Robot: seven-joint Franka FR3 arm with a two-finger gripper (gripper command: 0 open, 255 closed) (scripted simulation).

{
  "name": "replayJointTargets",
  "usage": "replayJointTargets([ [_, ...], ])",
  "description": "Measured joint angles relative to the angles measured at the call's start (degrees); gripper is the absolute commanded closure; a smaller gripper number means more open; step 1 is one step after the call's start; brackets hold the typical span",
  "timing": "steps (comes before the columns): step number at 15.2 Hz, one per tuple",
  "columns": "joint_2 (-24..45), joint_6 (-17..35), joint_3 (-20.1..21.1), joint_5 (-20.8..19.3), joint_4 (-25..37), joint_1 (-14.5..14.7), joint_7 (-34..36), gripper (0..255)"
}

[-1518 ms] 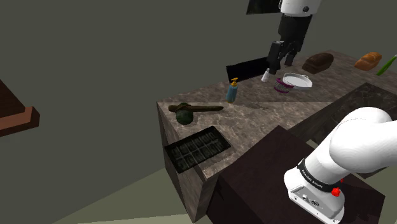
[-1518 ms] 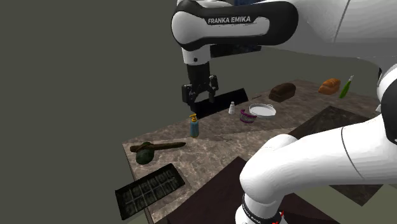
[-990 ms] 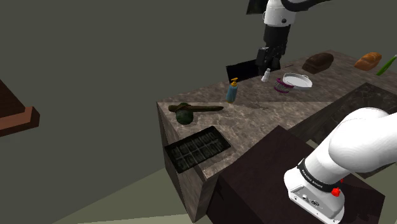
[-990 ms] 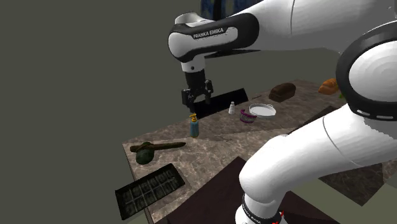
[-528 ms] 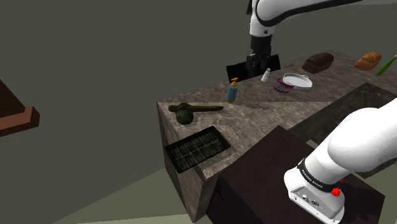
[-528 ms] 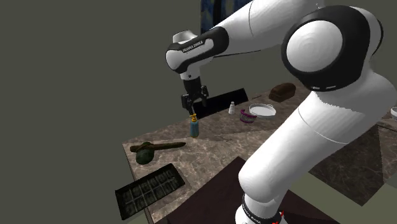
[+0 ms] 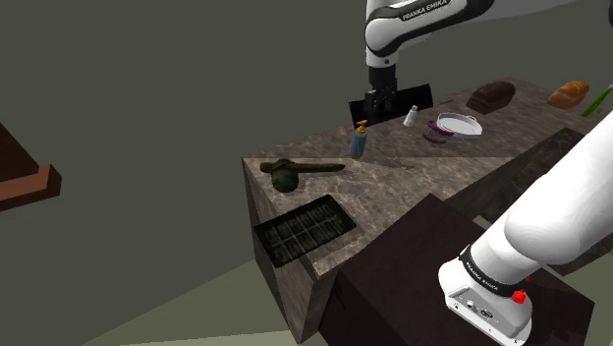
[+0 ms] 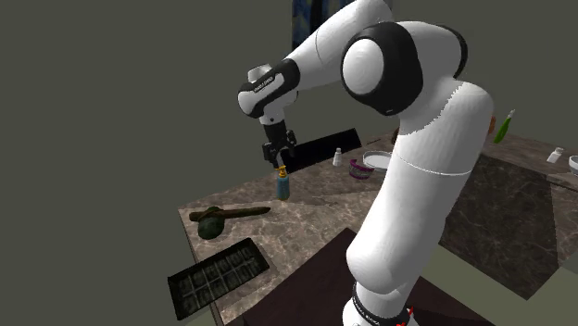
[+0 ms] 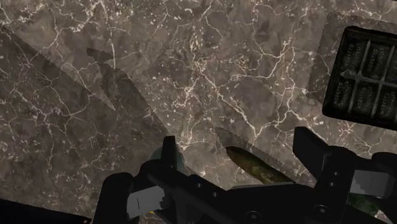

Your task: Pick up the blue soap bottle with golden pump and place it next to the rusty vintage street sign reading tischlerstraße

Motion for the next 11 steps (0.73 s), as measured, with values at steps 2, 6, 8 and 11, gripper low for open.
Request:
replayJointTargets([
  [2, 5.1, 1.1, -0.3, -0.1, 3.6, -0.3, -1.3, 0],
  [6, 14.6, 2.7, -0.9, -0.3, 10.5, -1.3, -4.2, 0],
  [8, 19.1, 2.7, -0.9, -0.3, 14.6, -1.5, -5.2, 0],
  [11, 26.6, 1.6, -0.9, -0.3, 22.5, -2.3, -7.2, 0],
])
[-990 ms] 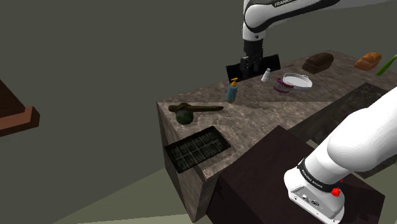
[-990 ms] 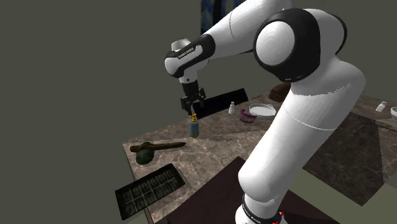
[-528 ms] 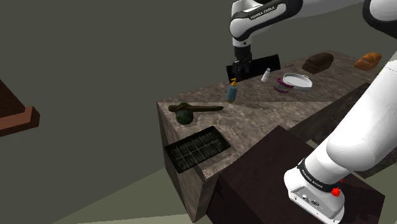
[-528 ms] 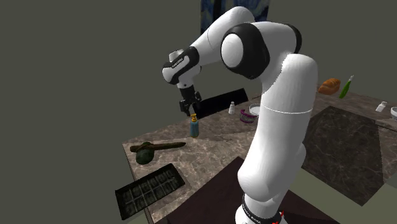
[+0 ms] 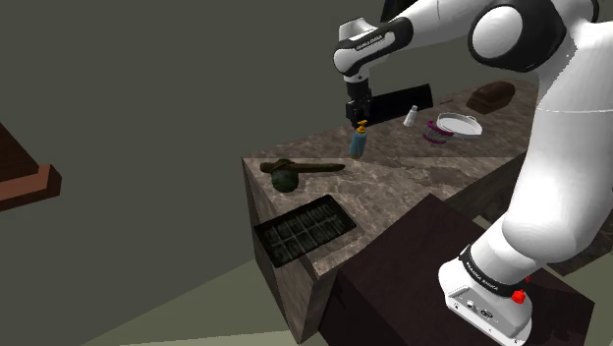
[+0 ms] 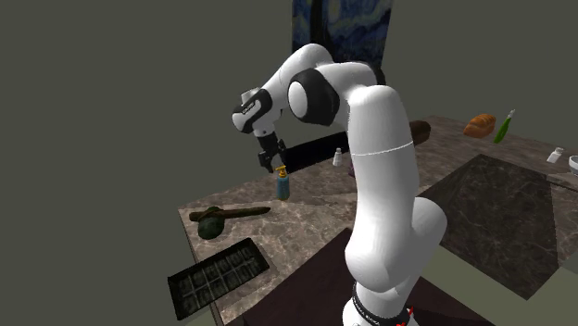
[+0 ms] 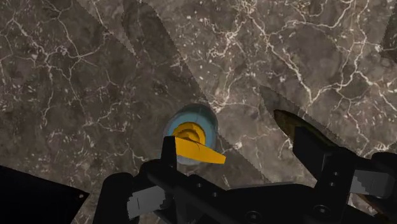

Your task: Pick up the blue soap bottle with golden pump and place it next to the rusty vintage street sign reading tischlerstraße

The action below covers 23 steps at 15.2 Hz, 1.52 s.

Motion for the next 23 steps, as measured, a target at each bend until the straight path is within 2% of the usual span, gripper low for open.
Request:
replayJointTargets([
  [4, 10.4, -1.5, -0.1, -0.1, 11.2, -1.3, -2.8, 0],
  [5, 11.7, -1.5, 0.0, -0.1, 12.2, -1.4, -3.0, 0],
  [13, 13.7, 3.1, -0.2, -0.4, 9.5, -2.0, -3.0, 0],
  [19, 13.9, 3.5, -0.2, -0.4, 9.4, -2.1, -3.1, 0],
  [20, 13.9, 3.5, -0.2, -0.4, 9.4, -2.1, -3.1, 255],
  [23, 13.8, 3.5, -0.2, -0.4, 9.4, -2.1, -3.1, 255],
])
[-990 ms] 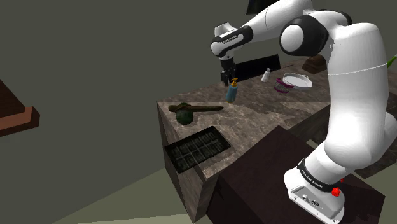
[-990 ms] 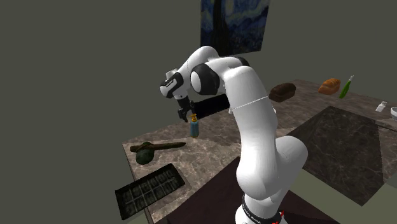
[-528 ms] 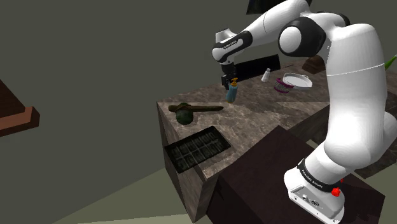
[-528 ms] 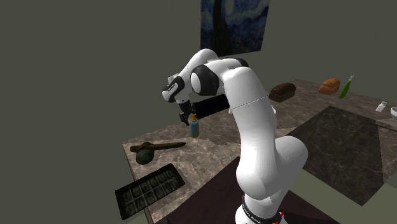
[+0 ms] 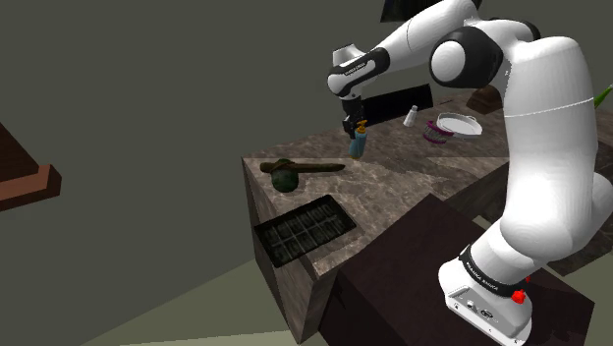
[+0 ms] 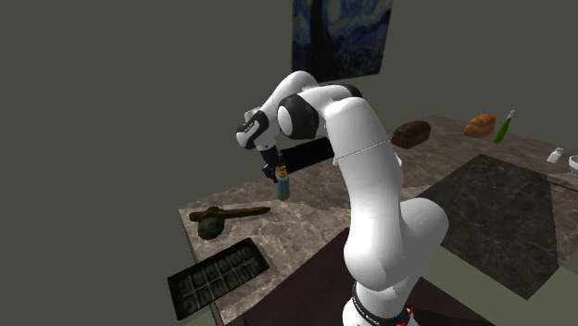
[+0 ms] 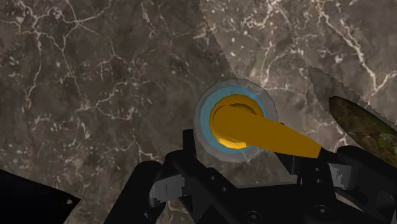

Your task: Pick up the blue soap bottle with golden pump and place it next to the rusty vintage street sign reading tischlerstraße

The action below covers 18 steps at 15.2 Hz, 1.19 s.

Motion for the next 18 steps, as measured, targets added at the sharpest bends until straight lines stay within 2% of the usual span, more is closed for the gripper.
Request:
replayJointTargets([
  [8, -0.2, -0.2, 0.0, 0.0, -0.1, 0.0, 0.0, 255],
  [18, -3.9, -5.2, -0.2, -0.1, 1.3, 0.2, -1.0, 255],
])
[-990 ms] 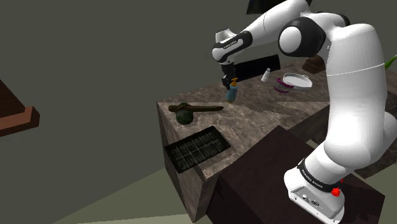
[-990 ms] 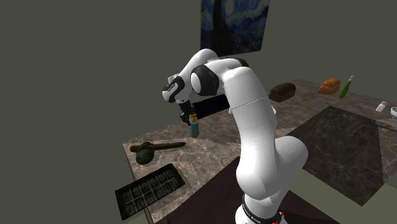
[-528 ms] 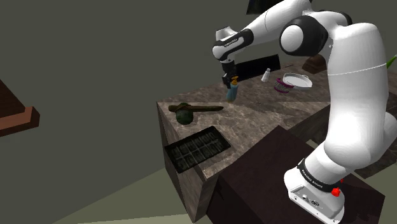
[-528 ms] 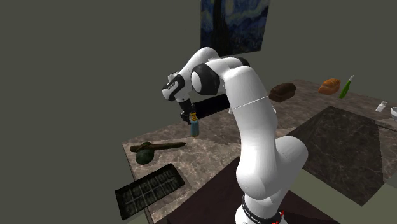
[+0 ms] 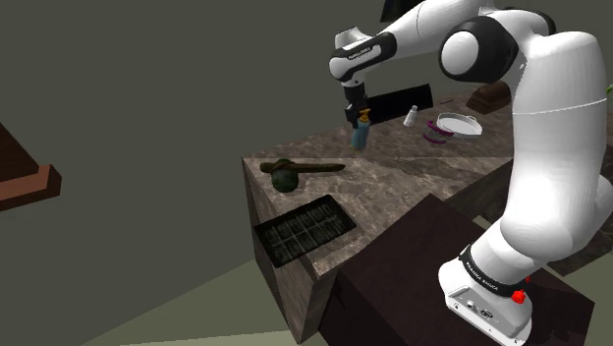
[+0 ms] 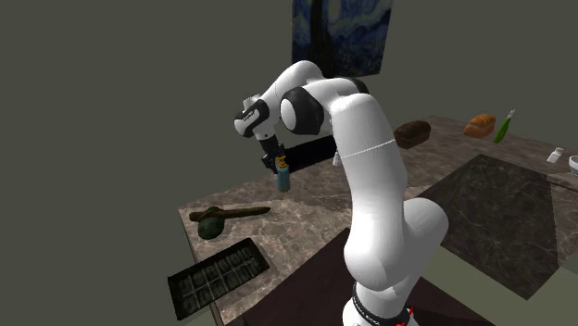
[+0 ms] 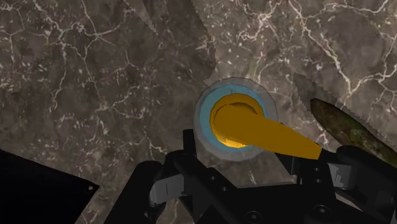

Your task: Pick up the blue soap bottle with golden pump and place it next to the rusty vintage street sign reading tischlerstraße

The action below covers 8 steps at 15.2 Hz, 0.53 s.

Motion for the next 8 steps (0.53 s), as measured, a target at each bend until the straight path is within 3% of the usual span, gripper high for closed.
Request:
replayJointTargets([
  [8, -2.5, -4.7, -0.1, 0.0, 2.3, 0.2, -0.9, 255],
])
